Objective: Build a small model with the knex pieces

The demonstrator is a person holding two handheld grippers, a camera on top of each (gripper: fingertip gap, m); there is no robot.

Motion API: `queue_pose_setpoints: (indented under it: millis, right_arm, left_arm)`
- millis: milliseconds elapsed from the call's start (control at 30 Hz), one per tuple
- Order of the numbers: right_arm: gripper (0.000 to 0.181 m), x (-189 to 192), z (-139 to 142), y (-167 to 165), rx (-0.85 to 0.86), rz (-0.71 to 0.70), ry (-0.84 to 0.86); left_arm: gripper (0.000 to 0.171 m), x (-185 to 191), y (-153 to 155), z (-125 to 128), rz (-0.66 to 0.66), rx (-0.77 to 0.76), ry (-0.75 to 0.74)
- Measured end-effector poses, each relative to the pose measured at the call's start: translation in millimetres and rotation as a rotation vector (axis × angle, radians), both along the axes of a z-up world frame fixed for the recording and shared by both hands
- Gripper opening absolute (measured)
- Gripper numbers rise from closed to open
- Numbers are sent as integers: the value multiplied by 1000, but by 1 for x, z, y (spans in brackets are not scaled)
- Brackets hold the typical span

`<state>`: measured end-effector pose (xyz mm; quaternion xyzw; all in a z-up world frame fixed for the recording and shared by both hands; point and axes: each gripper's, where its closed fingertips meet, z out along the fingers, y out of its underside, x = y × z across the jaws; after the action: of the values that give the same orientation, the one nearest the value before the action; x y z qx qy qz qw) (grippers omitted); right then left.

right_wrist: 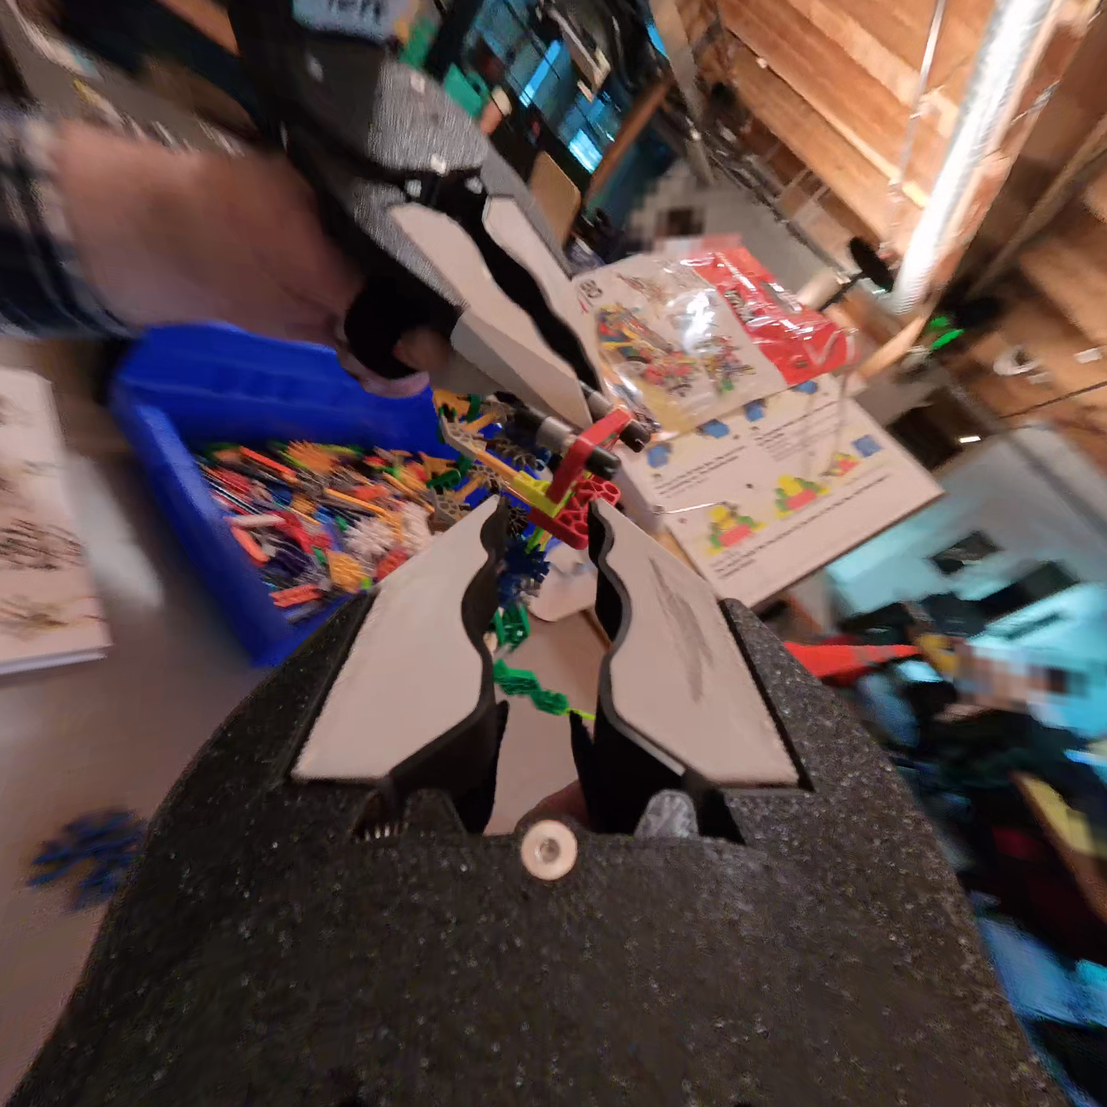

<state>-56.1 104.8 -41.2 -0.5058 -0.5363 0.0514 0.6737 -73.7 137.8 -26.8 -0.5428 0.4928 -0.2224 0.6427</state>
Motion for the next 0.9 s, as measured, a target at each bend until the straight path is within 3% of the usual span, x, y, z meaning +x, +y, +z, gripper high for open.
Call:
queue_pose_setpoints:
  millis: [200,367,667,900]
  right_arm:
    - [13,24,29,-11,-373,275,292]
    - [16,10,18,-15,-519,379,287]
    - [8,2,3,-25,-623,468,286]
    - [8,2,2,-28,-560,444,230]
  left_arm:
    - [6,10,-27,0,-196,-25,-37]
    - [7,24,-48,-10,-300,-9,18]
    - [6,24,-61,-16,-394,-49,31]
    - [6,24,-65,-25,-425,-74,70]
